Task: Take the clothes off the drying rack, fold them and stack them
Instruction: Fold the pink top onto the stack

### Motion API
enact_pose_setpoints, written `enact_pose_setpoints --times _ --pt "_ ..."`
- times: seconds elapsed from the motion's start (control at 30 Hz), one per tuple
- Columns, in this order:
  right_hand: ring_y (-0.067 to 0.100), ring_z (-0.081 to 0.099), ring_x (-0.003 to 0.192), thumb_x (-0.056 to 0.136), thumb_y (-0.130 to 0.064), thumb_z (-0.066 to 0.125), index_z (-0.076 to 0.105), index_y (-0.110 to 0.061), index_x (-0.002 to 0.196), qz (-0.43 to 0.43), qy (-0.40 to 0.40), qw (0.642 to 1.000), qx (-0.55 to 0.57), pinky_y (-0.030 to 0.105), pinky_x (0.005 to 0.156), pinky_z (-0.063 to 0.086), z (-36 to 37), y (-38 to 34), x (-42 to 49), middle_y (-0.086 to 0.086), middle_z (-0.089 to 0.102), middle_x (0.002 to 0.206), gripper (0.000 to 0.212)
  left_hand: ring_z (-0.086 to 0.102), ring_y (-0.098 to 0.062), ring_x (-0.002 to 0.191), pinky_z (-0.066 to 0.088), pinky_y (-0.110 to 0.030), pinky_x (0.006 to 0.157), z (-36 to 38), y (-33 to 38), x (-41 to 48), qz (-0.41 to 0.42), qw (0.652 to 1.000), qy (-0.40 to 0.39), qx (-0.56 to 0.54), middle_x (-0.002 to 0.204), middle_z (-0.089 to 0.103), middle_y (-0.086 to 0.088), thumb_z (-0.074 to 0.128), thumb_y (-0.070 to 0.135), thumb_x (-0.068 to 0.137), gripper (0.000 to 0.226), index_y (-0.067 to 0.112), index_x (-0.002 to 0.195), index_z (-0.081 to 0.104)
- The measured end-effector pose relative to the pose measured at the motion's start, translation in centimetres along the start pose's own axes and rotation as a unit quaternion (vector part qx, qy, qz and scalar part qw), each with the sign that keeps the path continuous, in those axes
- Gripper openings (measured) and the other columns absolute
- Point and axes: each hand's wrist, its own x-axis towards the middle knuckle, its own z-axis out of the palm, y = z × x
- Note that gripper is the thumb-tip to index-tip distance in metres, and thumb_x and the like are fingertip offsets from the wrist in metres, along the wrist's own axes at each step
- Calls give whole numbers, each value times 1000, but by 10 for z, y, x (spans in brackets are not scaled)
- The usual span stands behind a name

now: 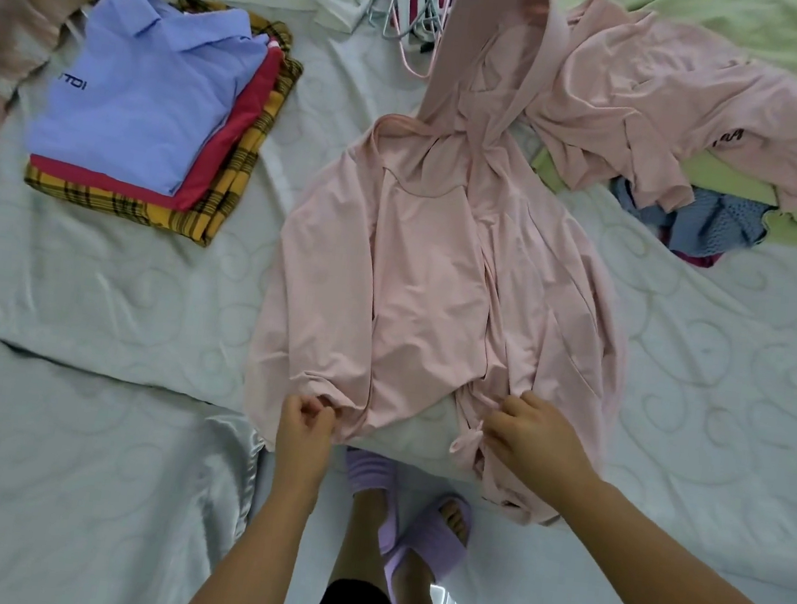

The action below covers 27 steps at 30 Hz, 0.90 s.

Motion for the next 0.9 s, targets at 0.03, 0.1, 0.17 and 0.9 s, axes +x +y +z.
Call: enact_pose_setpoints --times 0.03,0.1,0.17,0.9 --pt "21 53 60 60 -27 75 66 -22 59 -1 12 1000 5 30 58 38 -5 -2 2 -4 60 64 10 53 -25 83 43 -30 71 -1 1 -1 -49 998 6 -50 83 50 -9 59 9 82 18 13 76 43" --pt "19 57 68 70 -35 55 66 -24 60 -6 37 999 17 30 68 30 -15 -10 8 -7 64 71 18 54 -24 78 46 -30 66 -2 -1 -3 -132 981 -4 -144 82 55 -9 61 11 86 11 9 82 51" --pt "19 60 73 74 -33 48 63 -20 63 -16 56 997 42 29 73 32 -22 -21 15 -7 64 72 23 52 -17 69 43 -25 58 2 -1 -8 -156 975 -42 -152 75 58 -5 65 14 85 9 9 81 60" --pt "31 58 96 90 -10 40 54 -3 107 143 -106 983 54 32 68 32 7 -26 29 13 60 107 23 60 -39 101 44 -34 77 31 -14 -5 -176 982 -52 -47 113 61 -28 74 7 76 45 -7 114 57"
